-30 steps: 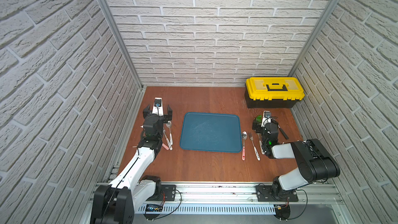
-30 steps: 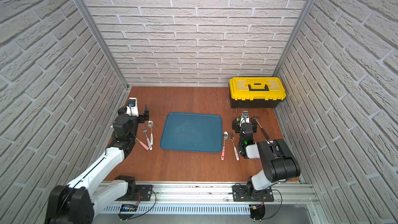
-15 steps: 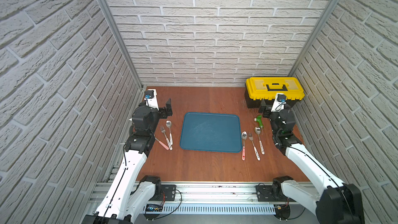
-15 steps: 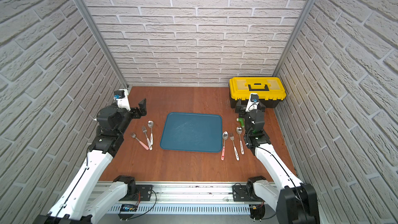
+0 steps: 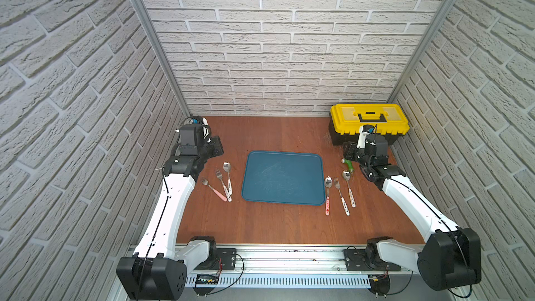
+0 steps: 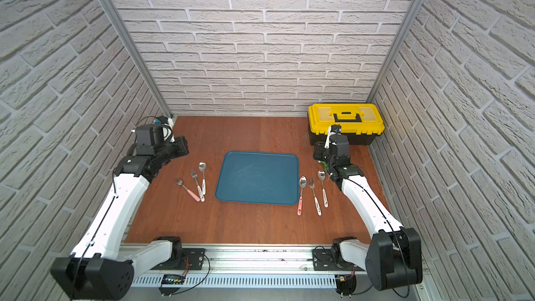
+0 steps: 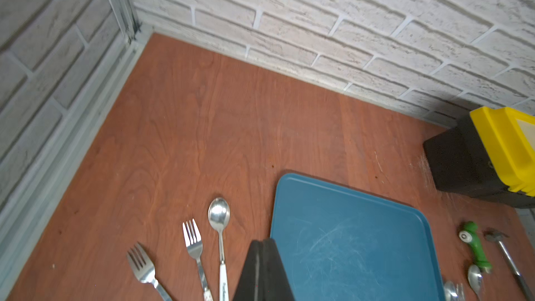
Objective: Set the spoon and fork side by side
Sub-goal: Pick up the fork at the center of the board.
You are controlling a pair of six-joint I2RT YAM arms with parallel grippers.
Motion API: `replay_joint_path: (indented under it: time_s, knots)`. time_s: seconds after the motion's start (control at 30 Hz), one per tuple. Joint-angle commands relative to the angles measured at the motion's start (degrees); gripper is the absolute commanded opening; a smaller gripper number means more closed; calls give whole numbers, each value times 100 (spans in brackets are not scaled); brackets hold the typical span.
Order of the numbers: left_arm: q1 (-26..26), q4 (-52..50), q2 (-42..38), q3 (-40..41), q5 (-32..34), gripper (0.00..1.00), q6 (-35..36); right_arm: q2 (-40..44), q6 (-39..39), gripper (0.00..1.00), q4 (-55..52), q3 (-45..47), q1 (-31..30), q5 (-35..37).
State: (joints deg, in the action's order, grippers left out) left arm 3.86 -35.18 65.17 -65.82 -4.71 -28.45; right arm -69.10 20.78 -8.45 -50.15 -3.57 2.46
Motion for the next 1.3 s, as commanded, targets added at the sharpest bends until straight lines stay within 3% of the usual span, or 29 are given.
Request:
replay_joint_path:
  time_s: [0.0, 0.07, 0.17, 0.23, 0.27, 0.33, 0.4, 0.5, 0.53, 0.57, 0.63, 0.67, 0.73, 0.77, 1.0, 1.07, 1.1, 1.13, 1.2, 1.27]
  knots:
    - [64, -813, 123, -180, 49, 0, -852, 235, 218, 65, -370, -156, -20, 276]
    - [75, -821, 88, -160, -129, 0, -1290, 253, 185, 67, -417, -180, -27, 208]
    - [640, -180, 163, 160, -2091, 0, -1568, 217, -159, 49, -565, -255, -27, -109]
    - [887, 517, 246, 725, -2818, 0, -2007, 114, -352, 45, -702, -378, -44, -431]
    - [908, 471, 371, 844, -2845, 0, -2115, 48, -364, 44, -760, -422, -38, -525]
    - [804, -389, 754, 562, -2559, 0, -1718, -32, -355, 43, -860, -476, -38, -557]
    - [401, -1455, 999, 126, -1396, 0, -1209, -46, -381, 44, -877, -475, -40, -579]
    - [-8, -2081, 1242, 11, -848, 47, -1045, -16, -364, 44, -792, -426, -37, -582]
    - [-74, -2234, 1294, 29, -632, 59, -1053, -14, -365, 44, -781, -418, -37, -557]
    - [-101, -2348, 1341, 62, -401, 62, -1106, -20, -373, 44, -796, -418, -38, -533]
    - [-112, -2578, 1420, 160, 32, 61, -1353, -24, -381, 44, -816, -414, -38, -493]
    - [-129, -2718, 1457, 187, 252, 53, -1508, -24, -377, 45, -805, -394, -44, -475]
    - [-157, -2787, 1504, 360, 460, 13, -1742, -50, -369, 45, -799, -373, -36, -466]
    - [-141, -2790, 1507, 471, 475, 0, -1913, -68, -377, 45, -814, -377, -40, -472]
    - [-63, -1585, 1497, 1161, -374, 0, -1703, -103, -364, 44, -819, -390, -37, -536]
    - [-57, -1576, 1716, 1068, -321, 17, -1473, -112, -368, 44, -817, -390, -38, -552]
    - [-47, -1576, 1828, 1012, -298, 15, -1366, -123, -364, 44, -809, -395, -39, -553]
    - [-41, -1580, 1937, 974, -237, 20, -1291, -136, -364, 44, -804, -382, -38, -562]
    - [-4, -1636, 2096, 897, -39, 47, -1202, -168, -366, 44, -807, -388, -43, -596]
    - [98, -1626, 2202, 887, 48, 54, -1146, -190, -368, 44, -819, -391, -39, -623]
